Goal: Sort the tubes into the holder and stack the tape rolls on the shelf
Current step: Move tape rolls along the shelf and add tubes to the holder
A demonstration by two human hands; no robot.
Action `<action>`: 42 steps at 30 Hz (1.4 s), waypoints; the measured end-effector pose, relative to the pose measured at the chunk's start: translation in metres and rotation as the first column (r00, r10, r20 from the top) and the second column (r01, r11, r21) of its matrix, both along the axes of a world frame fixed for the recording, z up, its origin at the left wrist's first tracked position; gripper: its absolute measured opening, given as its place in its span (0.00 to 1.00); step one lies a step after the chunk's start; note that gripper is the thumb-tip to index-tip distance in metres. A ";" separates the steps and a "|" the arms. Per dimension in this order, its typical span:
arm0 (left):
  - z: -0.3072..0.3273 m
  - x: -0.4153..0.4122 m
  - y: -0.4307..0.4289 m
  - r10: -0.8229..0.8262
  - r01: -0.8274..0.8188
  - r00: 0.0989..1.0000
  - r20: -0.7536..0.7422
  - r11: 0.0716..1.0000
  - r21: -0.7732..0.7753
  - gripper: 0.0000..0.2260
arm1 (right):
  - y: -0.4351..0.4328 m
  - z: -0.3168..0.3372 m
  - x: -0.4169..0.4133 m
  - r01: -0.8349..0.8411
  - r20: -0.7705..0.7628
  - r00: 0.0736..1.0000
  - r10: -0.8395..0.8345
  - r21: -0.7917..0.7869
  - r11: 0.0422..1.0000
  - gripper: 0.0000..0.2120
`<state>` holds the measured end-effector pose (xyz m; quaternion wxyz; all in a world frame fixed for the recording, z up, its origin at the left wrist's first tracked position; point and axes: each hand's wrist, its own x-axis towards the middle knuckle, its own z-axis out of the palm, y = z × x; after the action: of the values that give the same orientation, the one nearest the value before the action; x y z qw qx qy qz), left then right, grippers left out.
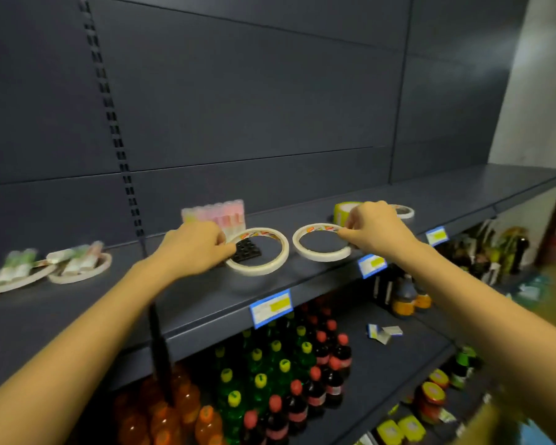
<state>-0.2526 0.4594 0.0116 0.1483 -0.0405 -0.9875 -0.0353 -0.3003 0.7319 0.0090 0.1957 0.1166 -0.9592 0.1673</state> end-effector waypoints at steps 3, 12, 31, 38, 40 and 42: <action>-0.004 -0.027 0.052 -0.062 0.062 0.998 0.008 0.998 0.019 0.21 | 0.054 -0.005 -0.010 0.038 -0.009 0.999 -0.038 -0.002 0.999 0.13; -0.010 -0.090 0.183 -0.098 0.100 0.995 -0.029 0.994 0.048 0.16 | 0.190 -0.016 -0.044 0.145 -0.005 0.989 -0.145 -0.006 0.989 0.12; 0.010 -0.265 0.318 -0.058 0.059 0.998 0.033 0.997 -0.046 0.14 | 0.319 -0.011 -0.193 0.194 0.044 0.981 -0.191 -0.085 0.977 0.11; 0.000 -0.325 0.344 -0.006 0.024 0.992 0.124 0.988 -0.150 0.19 | 0.336 -0.006 -0.256 0.162 0.040 0.986 -0.159 -0.081 0.983 0.09; -0.003 -0.331 0.344 0.026 0.001 0.988 0.155 0.985 -0.172 0.17 | 0.337 -0.010 -0.267 0.147 0.053 0.988 -0.144 -0.076 0.986 0.09; -0.006 -0.338 0.346 0.070 -0.036 0.983 0.169 0.980 -0.195 0.15 | 0.341 -0.015 -0.282 0.127 0.060 0.991 -0.123 -0.068 0.990 0.08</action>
<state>-0.5907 0.8054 0.0054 0.0574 -0.0248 -0.9962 0.0601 -0.5824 1.0725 -0.0064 0.1831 0.0446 -0.9631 0.1923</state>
